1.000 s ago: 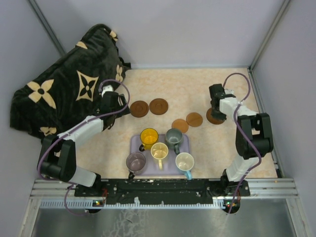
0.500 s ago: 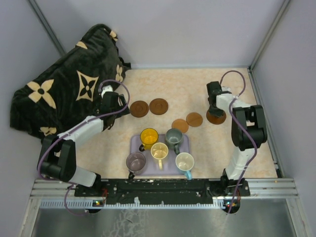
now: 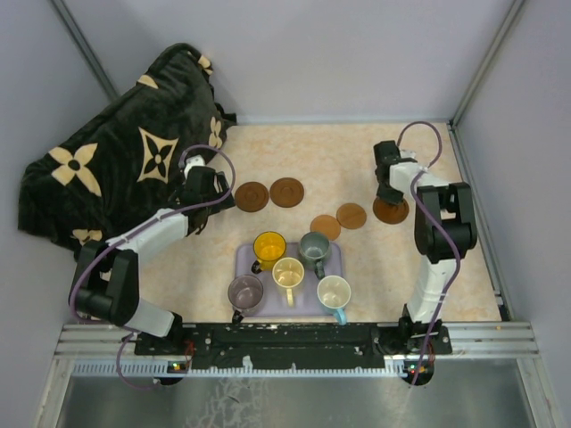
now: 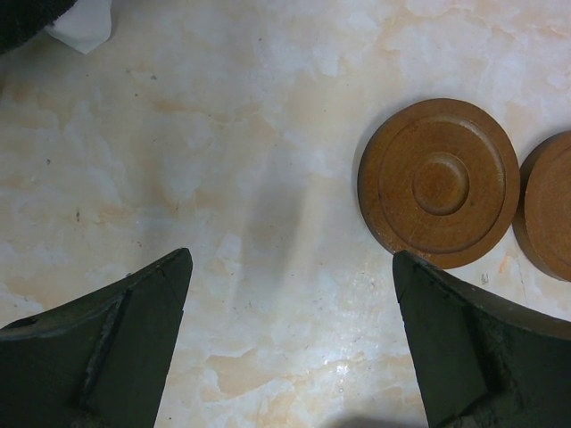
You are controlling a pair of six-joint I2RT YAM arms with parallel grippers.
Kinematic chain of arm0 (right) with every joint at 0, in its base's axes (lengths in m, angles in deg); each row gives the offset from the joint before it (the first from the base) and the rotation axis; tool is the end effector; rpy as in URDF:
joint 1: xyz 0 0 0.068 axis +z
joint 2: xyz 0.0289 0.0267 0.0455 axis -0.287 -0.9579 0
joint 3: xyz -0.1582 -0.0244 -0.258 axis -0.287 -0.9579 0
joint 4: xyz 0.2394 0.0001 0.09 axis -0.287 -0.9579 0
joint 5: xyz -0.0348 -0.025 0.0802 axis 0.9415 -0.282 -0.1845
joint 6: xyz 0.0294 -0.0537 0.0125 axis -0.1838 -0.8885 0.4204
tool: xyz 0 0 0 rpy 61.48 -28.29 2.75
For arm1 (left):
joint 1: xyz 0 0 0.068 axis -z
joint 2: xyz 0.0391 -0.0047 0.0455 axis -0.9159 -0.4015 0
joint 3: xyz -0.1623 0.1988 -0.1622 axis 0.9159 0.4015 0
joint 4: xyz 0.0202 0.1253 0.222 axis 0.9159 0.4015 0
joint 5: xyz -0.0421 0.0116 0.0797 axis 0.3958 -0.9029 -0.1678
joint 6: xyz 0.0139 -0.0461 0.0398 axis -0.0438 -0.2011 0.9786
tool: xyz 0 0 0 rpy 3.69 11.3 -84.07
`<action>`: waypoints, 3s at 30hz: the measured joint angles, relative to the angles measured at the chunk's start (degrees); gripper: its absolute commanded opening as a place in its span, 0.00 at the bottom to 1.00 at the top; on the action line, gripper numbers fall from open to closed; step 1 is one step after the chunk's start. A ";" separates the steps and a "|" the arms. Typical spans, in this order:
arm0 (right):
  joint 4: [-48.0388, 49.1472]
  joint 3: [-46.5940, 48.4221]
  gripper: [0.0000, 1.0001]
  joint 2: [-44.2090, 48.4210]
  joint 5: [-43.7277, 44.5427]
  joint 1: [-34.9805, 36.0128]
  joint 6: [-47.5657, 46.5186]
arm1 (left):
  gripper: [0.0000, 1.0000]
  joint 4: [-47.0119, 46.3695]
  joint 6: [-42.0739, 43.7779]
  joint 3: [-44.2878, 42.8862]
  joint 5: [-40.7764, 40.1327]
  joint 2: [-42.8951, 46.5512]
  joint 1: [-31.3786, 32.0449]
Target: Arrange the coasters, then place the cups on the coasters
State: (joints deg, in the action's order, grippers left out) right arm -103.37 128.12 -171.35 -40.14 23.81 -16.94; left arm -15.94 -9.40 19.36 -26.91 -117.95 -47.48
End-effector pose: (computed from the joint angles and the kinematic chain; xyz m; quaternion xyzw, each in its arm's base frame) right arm 0.3976 0.0298 0.1907 0.2007 0.9376 -0.1440 0.2447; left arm 0.2997 -0.0851 0.2392 -0.1347 0.8890 -0.0134 0.4374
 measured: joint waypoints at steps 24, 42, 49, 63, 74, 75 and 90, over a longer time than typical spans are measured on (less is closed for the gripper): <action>-1.07 8.24 0.14 -5.55 -1.05 -3.93 -0.70 | 1.00 0.52 0.42 -1.27 -1.03 -2.03 0.00; 0.52 11.23 0.33 8.68 -5.90 12.09 -3.23 | 1.00 -0.28 1.44 -6.84 -1.90 -10.34 -0.26; 2.16 15.96 0.31 0.79 -9.31 19.56 -3.67 | 1.00 -0.15 1.40 -8.52 -1.53 -14.43 -0.26; 0.35 31.41 0.31 -14.25 -13.55 26.51 -5.70 | 1.00 -0.39 0.98 -11.41 1.22 -19.74 -0.26; -1.40 34.51 0.31 -19.85 -15.28 30.58 -7.23 | 1.00 -0.37 1.05 -15.54 3.82 -22.82 -0.24; -1.51 34.49 0.31 -20.02 -15.28 30.58 -7.23 | 1.00 -0.39 1.05 -15.78 4.15 -22.99 -0.22; 0.87 30.69 0.30 -19.87 -15.80 30.56 -6.67 | 0.92 -0.15 4.13 -17.22 2.67 -24.65 3.23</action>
State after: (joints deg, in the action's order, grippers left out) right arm -102.50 158.80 -191.22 -55.94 54.37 -23.61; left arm -16.09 -5.27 2.14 -24.24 -142.61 -44.24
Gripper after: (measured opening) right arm 0.305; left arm 0.978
